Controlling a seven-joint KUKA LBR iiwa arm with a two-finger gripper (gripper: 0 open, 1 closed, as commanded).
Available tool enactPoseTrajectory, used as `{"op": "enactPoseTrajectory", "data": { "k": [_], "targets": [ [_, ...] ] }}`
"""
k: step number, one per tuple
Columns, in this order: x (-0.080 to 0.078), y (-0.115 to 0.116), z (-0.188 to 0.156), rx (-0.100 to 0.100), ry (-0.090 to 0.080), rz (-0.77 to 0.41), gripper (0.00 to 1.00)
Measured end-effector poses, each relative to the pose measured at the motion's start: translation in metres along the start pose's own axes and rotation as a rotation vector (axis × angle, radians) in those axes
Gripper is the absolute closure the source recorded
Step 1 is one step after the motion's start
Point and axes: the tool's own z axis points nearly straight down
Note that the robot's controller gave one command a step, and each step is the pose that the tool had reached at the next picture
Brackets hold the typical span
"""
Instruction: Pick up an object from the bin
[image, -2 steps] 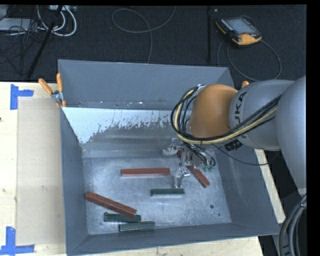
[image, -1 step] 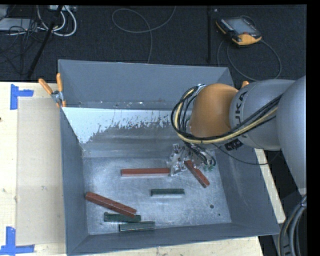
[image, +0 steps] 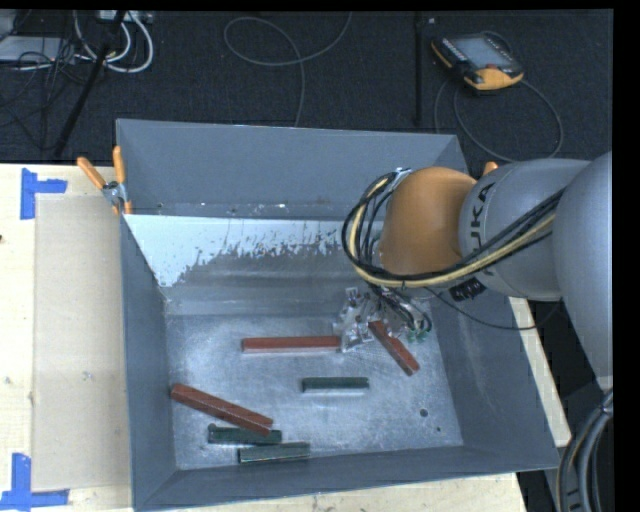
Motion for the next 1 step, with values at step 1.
{"op": "enactPoseTrajectory", "data": {
  "k": [1],
  "targets": [
    [-0.0138, -0.0046, -0.0392, -0.002, 0.009, -0.099, 0.00]
  ]
}}
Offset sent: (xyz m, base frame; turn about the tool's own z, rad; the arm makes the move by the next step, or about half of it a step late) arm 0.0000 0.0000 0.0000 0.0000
